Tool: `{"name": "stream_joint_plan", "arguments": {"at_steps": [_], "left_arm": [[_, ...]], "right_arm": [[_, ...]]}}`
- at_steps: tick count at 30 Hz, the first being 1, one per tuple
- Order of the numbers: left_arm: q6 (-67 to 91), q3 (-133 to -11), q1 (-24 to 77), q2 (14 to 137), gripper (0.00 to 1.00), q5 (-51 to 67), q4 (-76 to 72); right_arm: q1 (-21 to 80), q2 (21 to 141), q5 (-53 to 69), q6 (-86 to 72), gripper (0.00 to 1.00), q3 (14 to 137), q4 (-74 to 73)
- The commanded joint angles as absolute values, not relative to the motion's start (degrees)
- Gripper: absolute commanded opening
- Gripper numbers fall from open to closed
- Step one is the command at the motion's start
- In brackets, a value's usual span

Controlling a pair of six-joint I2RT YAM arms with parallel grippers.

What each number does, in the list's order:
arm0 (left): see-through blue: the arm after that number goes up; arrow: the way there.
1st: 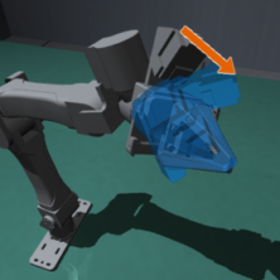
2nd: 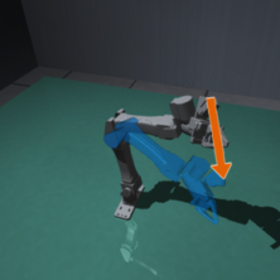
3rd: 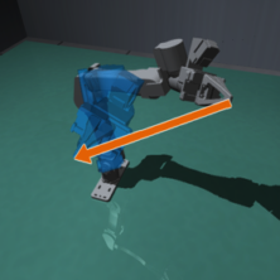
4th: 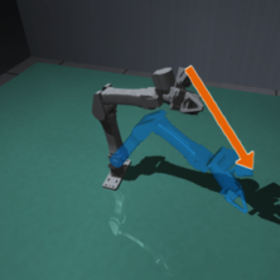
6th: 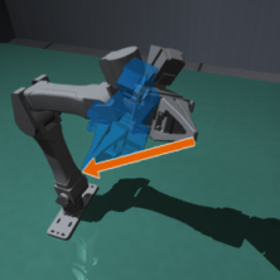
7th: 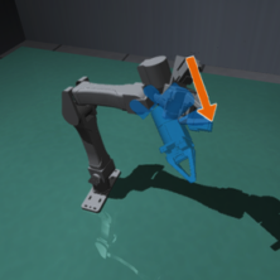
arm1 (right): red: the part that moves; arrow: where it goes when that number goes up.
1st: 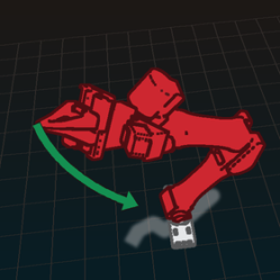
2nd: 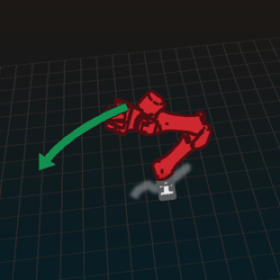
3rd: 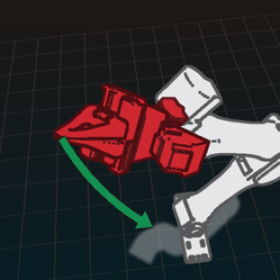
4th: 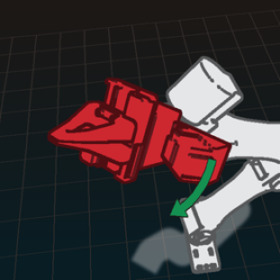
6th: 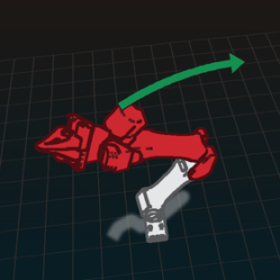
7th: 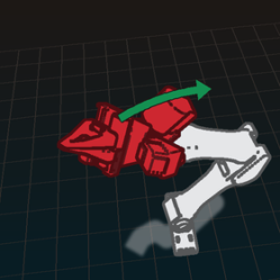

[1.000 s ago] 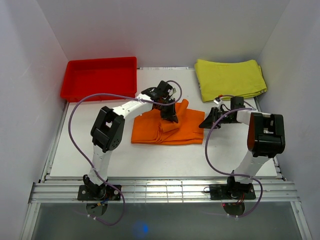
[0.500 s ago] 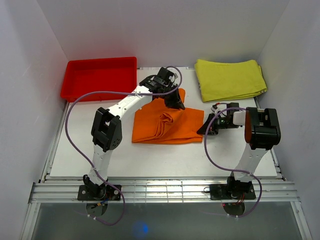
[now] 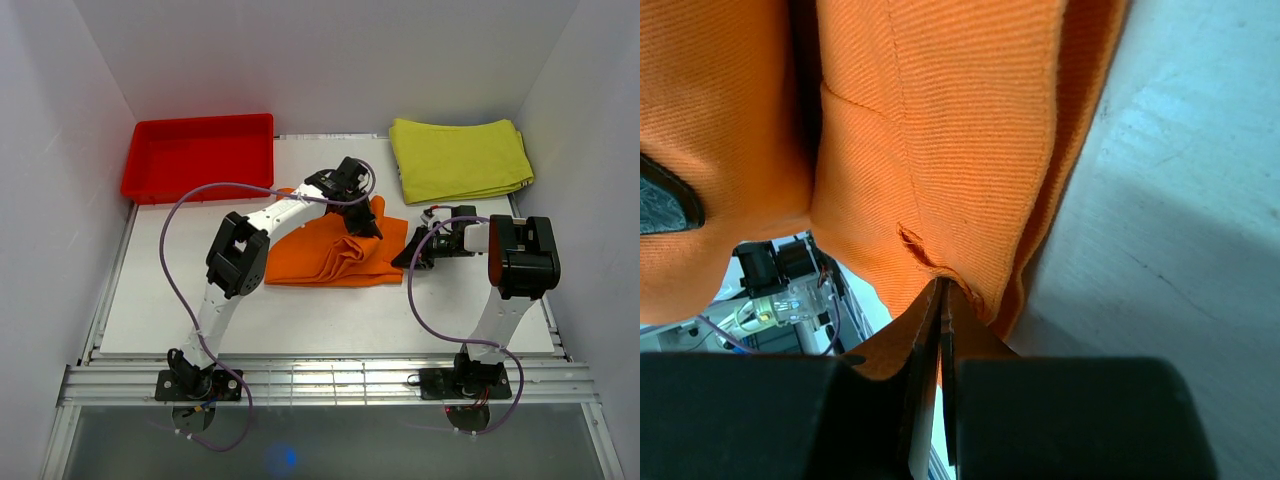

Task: Fold and stack the trousers
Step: Fold the trousers

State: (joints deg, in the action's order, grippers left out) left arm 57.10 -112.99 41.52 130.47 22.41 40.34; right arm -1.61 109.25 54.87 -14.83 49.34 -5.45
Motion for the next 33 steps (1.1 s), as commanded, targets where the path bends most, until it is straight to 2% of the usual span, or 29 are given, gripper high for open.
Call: {"name": "stream_joint_plan", "arguments": {"at_steps": [1,13,25,33], "left_arm": [[61.1,-114.2,42.9,128.6,0.00,24.3,36.3],[58.9,-116.6,42.7,124.7,0.00,22.2,39.0],[52.5,-119.6,40.3,119.4,0.00,20.0,43.0],[54.2,-122.8,40.4,119.5,0.00,22.5,42.1]], "right_arm": [[-0.5,109.7,52.3,-14.5,0.08,48.4,-3.4],[-0.1,108.5,52.2,-14.5,0.08,47.5,-3.3],[-0.1,108.1,49.8,-8.7,0.08,51.2,-11.2],[-0.1,108.1,48.9,-8.0,0.08,53.0,-12.7]]}}
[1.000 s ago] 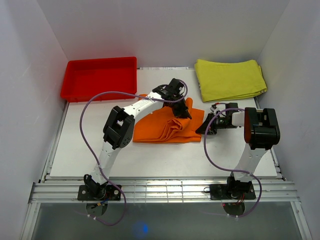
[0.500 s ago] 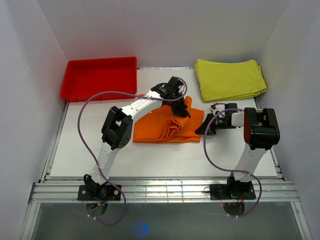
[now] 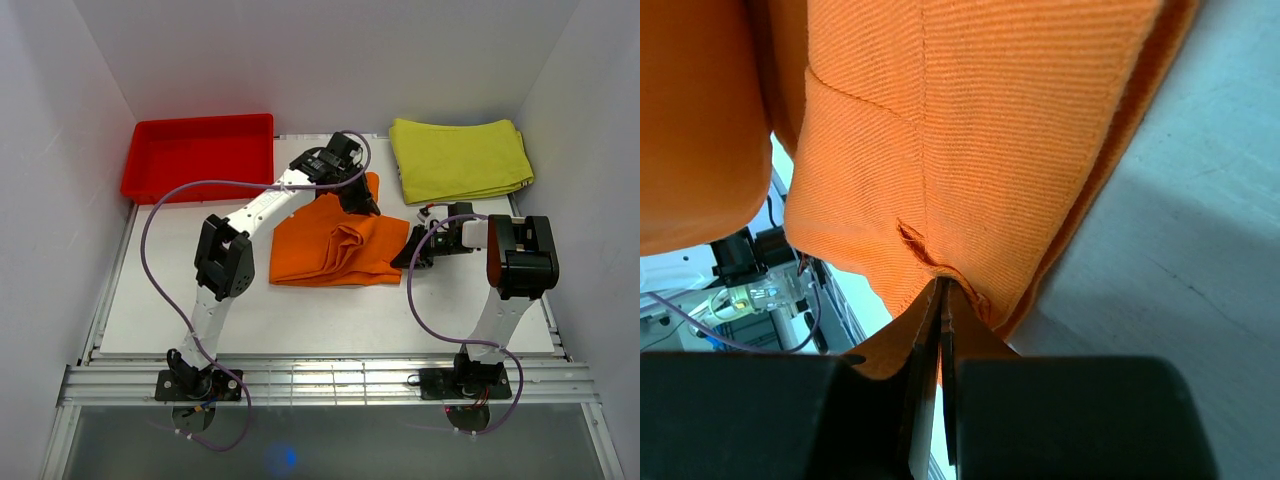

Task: Fold and stack the trousers
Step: Fold the trousers

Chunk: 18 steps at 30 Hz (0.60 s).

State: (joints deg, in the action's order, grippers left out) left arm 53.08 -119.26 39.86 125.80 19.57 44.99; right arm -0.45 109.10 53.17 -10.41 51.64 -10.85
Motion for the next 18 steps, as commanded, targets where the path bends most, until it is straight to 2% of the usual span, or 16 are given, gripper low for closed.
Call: {"name": "stream_joint_plan", "arguments": {"at_steps": [1,18], "left_arm": [[54.5,-123.4,40.6,119.7,0.00,22.7,41.9],[58.8,-120.1,43.0,126.4,0.00,23.8,37.5]], "right_arm": [[-0.1,108.4,48.9,-7.9,0.08,53.3,-12.9],[0.0,107.9,49.2,-8.0,0.08,53.8,-13.7]]}}
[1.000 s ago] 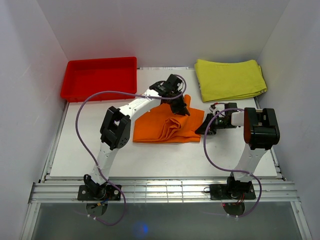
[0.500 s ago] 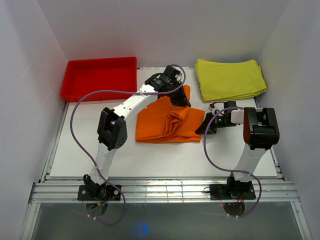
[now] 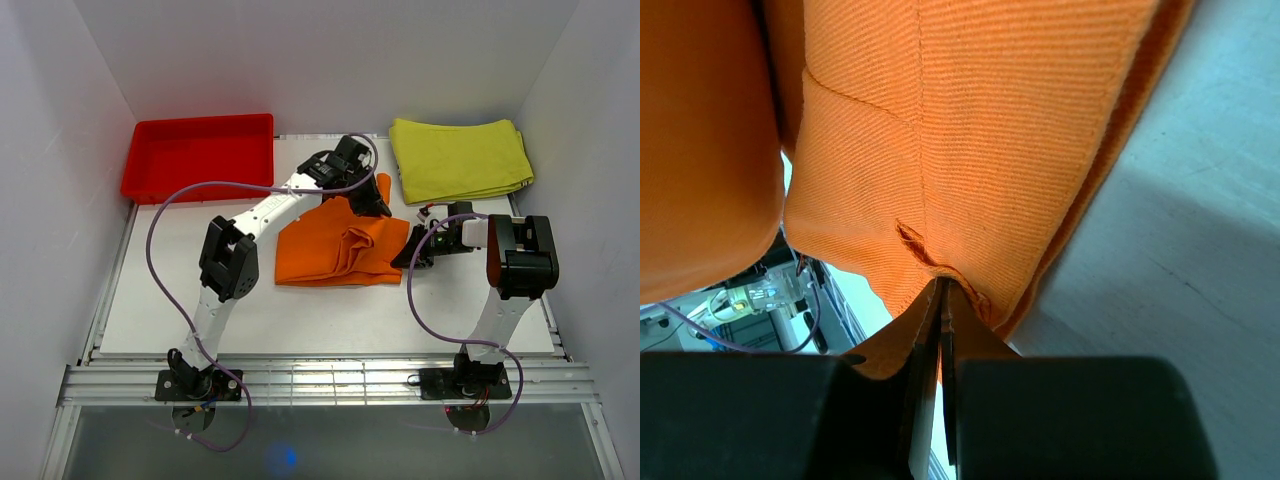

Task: Fold and stack the trousers
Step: Fold the trousers

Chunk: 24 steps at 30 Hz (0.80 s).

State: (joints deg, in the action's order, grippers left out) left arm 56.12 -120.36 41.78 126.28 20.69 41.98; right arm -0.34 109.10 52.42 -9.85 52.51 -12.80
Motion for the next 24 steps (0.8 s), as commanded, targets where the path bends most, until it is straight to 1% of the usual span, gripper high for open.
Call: {"name": "stream_joint_plan", "arguments": {"at_steps": [1,5,10,11,13,14,15,16,18,19,20,23,24], "left_arm": [[59.7,-120.0,43.0,126.8,0.00,23.8,37.4],[60.3,-118.6,43.4,128.4,0.00,23.8,34.9],[59.8,-114.8,43.8,128.3,0.01,24.2,33.1],[59.7,-114.5,43.8,128.2,0.15,24.3,32.9],[58.9,-114.1,43.8,127.3,0.32,25.0,32.2],[58.3,-114.2,43.7,126.7,0.40,25.1,31.9],[57.3,-114.0,43.6,126.0,0.55,24.4,31.6],[57.0,-113.6,43.2,123.9,0.63,24.0,31.4],[57.0,-110.5,42.3,121.2,0.76,23.5,29.4],[56.5,-109.4,41.1,118.8,0.78,23.6,28.7],[55.6,-108.1,40.4,117.5,0.79,23.5,28.4],[51.1,-105.9,36.9,112.8,0.89,23.8,29.2],[49.6,-103.9,35.8,111.5,0.94,24.0,29.2]], "right_arm": [[0.0,107.8,49.4,-8.0,0.08,53.9,-13.7],[0.0,106.6,50.0,-7.8,0.08,53.9,-14.4],[-0.2,104.6,49.6,-4.7,0.08,56.9,-18.8],[-0.2,104.3,49.5,-3.7,0.10,57.4,-19.5],[-0.3,103.5,49.3,-1.6,0.14,59.5,-23.2],[-0.4,103.4,49.3,-0.6,0.19,60.4,-25.1],[-0.6,103.2,49.3,-0.3,0.22,61.2,-27.0],[-1.2,102.4,49.0,1.7,0.23,61.9,-30.5],[-2.2,100.6,49.3,4.0,0.30,62.7,-33.2],[-3.4,100.0,49.6,5.3,0.35,62.8,-36.6],[-4.2,99.5,49.8,6.3,0.45,63.2,-38.3],[-7.0,98.1,50.7,10.4,0.57,63.2,-44.5],[-7.6,97.7,50.5,12.0,0.57,63.2,-46.0]]}}
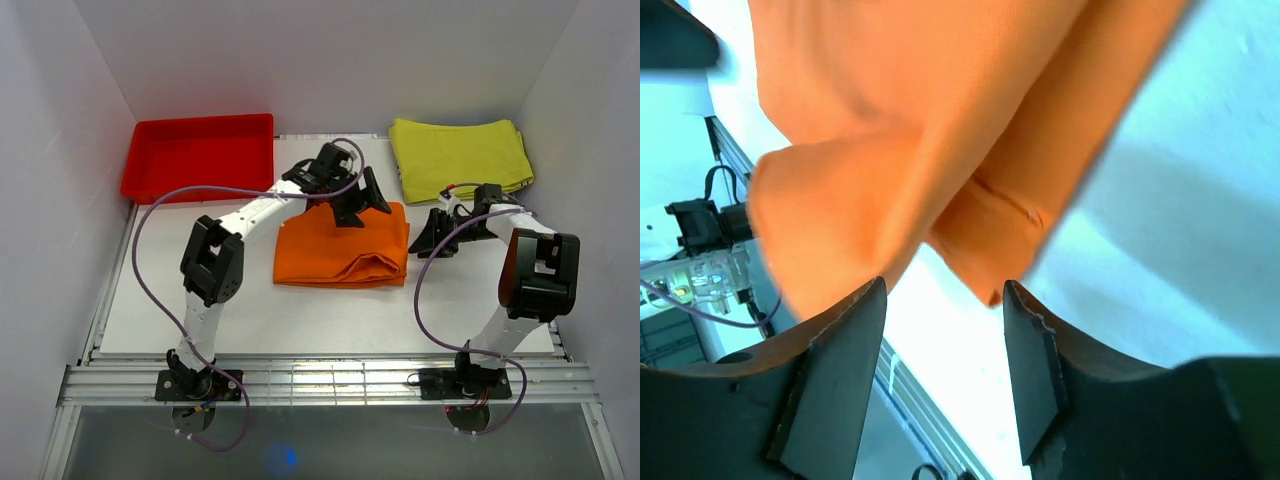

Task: Fold and stack the trousers
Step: Fold the trousers

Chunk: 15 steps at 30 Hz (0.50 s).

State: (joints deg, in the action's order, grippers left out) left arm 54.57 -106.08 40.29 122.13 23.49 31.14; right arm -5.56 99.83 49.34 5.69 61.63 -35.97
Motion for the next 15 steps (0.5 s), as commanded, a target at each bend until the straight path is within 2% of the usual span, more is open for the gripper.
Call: {"name": "stream_joint_plan", "arguments": {"at_steps": [1,5,8,10,12,13,14,15], "left_arm": [[45.6,-103.0,33.5,110.3,0.98,24.1,29.4],[31.9,-101.1,27.9,106.4,0.98,26.2,32.0],[22.5,-98.6,24.4,104.6,0.98,32.0,32.8],[20.0,-95.0,21.6,103.2,0.98,36.2,32.5],[15.0,-92.2,20.2,102.3,0.86,46.4,32.3],[14.0,-89.8,19.9,101.9,0.81,47.8,33.1],[13.5,-88.3,19.8,101.5,0.70,49.3,33.1],[12.4,-86.8,19.8,101.3,0.65,52.6,33.1]], "right_arm": [[-8.5,97.6,49.8,13.0,0.57,63.3,-47.1],[-9.2,96.6,49.5,14.9,0.57,65.6,-48.9],[-7.8,96.7,54.7,13.0,0.62,69.2,-47.1],[-5.2,98.8,58.6,13.0,0.61,72.1,-46.6],[-3.2,100.4,61.1,12.3,0.58,73.3,-45.0],[-1.0,101.0,63.2,11.8,0.58,73.8,-44.2],[0.0,101.5,63.8,10.9,0.57,73.9,-43.5],[2.0,102.7,64.1,10.6,0.56,73.9,-42.5]]}}
